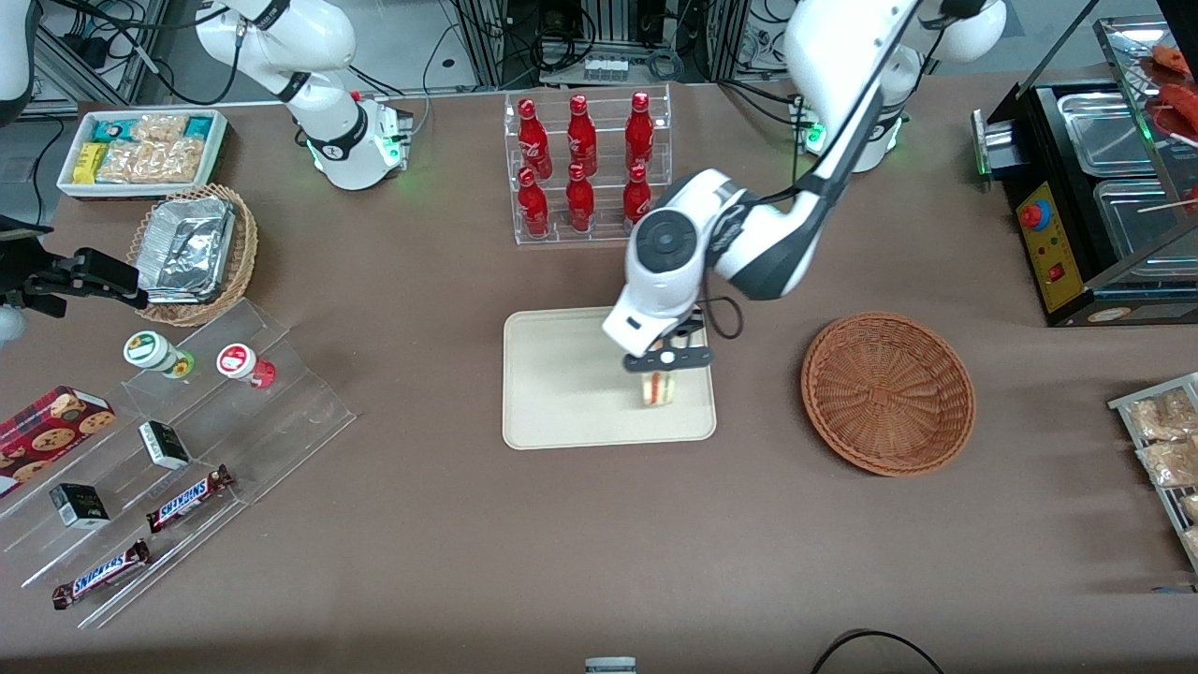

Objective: Place sandwich from basket to tray
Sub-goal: 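Lift the sandwich and carry it over the cream tray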

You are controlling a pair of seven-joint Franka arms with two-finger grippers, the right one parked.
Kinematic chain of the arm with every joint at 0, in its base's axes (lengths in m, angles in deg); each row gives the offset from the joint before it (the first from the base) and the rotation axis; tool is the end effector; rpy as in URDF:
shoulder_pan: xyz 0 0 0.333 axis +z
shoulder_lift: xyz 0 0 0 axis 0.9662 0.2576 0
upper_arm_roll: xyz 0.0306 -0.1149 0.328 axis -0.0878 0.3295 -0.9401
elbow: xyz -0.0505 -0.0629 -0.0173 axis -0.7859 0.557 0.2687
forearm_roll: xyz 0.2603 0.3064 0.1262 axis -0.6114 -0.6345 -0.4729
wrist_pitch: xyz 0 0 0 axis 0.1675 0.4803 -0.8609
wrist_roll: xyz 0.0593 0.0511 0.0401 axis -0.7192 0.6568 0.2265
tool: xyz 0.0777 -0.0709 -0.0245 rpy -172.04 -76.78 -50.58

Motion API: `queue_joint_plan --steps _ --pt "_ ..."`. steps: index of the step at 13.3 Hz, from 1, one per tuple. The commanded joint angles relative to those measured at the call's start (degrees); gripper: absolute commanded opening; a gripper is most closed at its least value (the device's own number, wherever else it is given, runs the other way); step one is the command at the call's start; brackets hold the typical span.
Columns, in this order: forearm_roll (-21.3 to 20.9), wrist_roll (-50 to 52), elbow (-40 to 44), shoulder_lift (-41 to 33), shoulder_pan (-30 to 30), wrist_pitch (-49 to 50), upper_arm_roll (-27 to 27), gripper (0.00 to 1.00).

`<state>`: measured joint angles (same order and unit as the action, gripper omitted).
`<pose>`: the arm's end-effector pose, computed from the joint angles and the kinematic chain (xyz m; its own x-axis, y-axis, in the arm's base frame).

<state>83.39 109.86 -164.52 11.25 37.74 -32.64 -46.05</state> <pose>0.5339 -0.4872 0.3231 0.9954 0.0495 -0.0815 0.0471 -0.9984 -0.0310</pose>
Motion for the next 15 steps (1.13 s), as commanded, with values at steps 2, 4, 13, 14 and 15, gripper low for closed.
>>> queue_joint_plan --steps 2,4,13,14,15 --pt "-0.3 0.9 10.5 7.5 -3.2 3.2 -0.7 0.00" --pt "-0.4 2.5 12.5 9.5 -4.1 3.5 -0.8 0.00" --pt "-0.4 7.6 18.5 16.3 -4.8 5.3 -0.8 0.00" --pt "-0.4 7.9 18.5 16.7 -5.0 4.9 -0.8 0.00" --pt "-0.4 7.9 18.4 16.9 -5.6 4.7 -0.8 0.00"
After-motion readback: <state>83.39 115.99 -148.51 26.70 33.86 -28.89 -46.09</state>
